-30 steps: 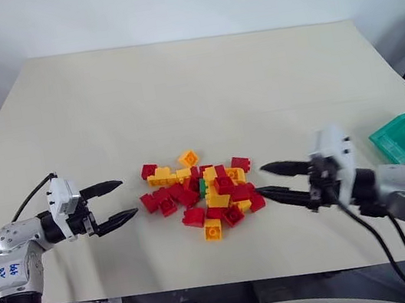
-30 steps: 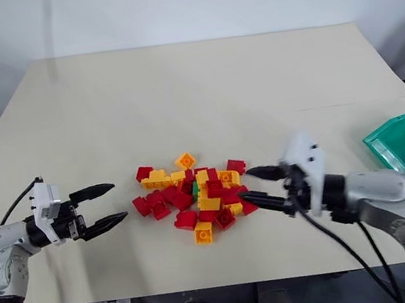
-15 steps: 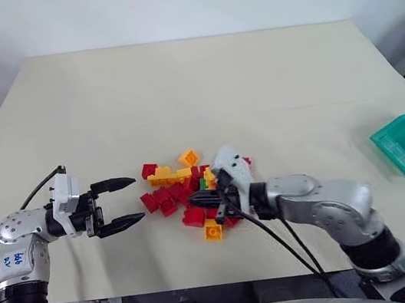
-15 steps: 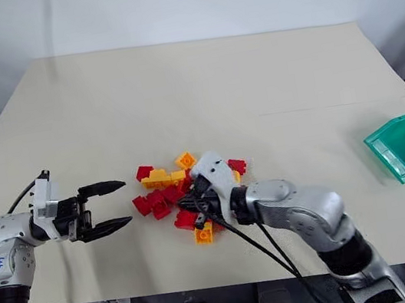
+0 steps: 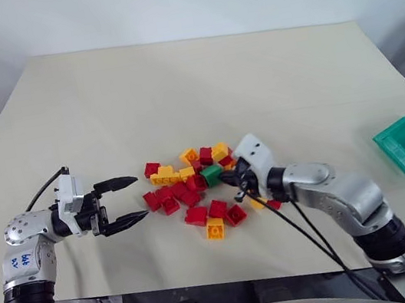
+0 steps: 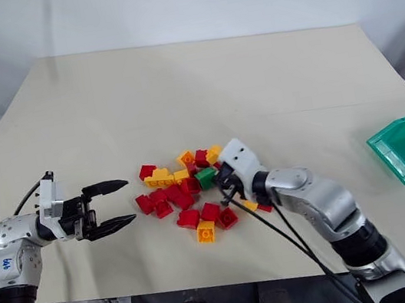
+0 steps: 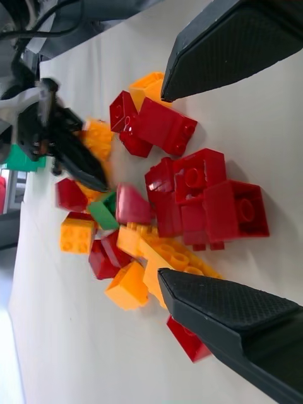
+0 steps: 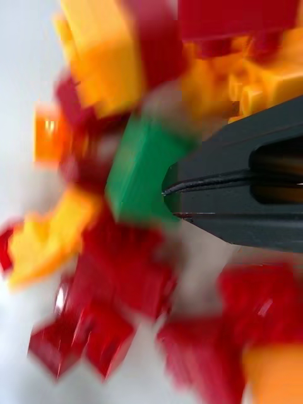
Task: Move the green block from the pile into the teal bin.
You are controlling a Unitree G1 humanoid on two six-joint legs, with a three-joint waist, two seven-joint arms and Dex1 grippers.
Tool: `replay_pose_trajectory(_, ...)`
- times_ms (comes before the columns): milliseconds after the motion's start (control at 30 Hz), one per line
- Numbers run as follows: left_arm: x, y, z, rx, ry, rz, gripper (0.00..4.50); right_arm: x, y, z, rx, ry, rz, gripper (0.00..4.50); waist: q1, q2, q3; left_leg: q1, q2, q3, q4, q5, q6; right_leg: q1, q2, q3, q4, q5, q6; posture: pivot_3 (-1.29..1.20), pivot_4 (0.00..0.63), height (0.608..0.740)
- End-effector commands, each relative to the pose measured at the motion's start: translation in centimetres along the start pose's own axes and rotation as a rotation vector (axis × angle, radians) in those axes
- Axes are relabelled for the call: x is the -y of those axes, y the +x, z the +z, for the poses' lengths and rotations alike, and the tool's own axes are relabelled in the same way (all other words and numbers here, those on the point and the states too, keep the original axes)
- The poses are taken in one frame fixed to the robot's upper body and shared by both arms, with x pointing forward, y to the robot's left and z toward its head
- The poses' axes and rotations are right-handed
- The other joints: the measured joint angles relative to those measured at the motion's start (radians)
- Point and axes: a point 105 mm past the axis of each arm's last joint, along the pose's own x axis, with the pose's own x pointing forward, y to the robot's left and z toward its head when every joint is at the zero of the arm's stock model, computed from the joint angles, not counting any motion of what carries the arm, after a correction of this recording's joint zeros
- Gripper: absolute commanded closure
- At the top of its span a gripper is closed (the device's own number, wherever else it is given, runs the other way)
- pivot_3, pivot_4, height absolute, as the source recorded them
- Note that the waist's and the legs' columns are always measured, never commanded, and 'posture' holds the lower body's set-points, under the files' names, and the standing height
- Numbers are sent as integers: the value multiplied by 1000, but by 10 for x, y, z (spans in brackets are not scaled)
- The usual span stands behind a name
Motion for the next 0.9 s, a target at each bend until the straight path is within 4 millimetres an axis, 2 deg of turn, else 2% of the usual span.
replay_pose_trajectory(33,-4,3,6,17,37,7,0,27,-17,0,-10,-36,-92,4492,-1,0,0,0,0,0,0,0,0,0,0,0,0,0,0,0,150,740)
replay_pose_trajectory(167,-5,6,6,21,43,2,0,42,-27,7,0,-71,-141,4492,-2,0,0,0,1,0,0,0,0,0,1,0,0,0,0,0,150,740)
replay_pose_trajectory(233,-5,7,7,26,47,-5,0,39,-44,28,91,-89,-91,4492,-3,0,0,0,1,0,0,0,0,-1,2,0,1,0,0,0,150,740)
replay_pose_trajectory(300,-6,8,7,27,47,-13,0,34,-61,39,147,-103,-22,4492,-1,3,2,0,1,0,0,0,0,-1,2,0,1,0,0,0,150,740)
replay_pose_trajectory(400,-6,8,6,20,45,-20,0,34,-79,38,145,-107,22,4492,0,3,2,0,2,0,0,0,1,0,2,0,-1,0,0,0,150,740)
replay_pose_trajectory(433,-7,7,6,20,46,-20,0,32,-89,35,132,-125,58,4324,0,2,1,0,2,0,0,-1,1,1,2,0,-1,0,0,0,150,740)
replay_pose_trajectory(533,-10,7,6,20,46,-20,0,38,-110,29,88,-142,84,3613,1,2,2,0,1,0,0,-1,1,1,2,0,-2,0,0,0,150,740)
replay_pose_trajectory(667,-11,7,6,14,50,-31,0,44,-129,26,53,-159,100,2267,0,2,2,0,1,0,2,-1,1,2,2,0,-2,0,1,0,150,740)
replay_pose_trajectory(800,-12,6,8,23,47,-38,0,53,-157,17,-38,-180,96,904,1,3,2,1,2,1,2,-1,1,2,3,0,-2,0,0,0,150,740)
replay_pose_trajectory(900,-13,2,8,20,46,-29,0,54,-160,19,-50,-196,95,44,-3,3,2,1,2,2,2,-1,1,2,3,1,-2,0,0,0,150,740)
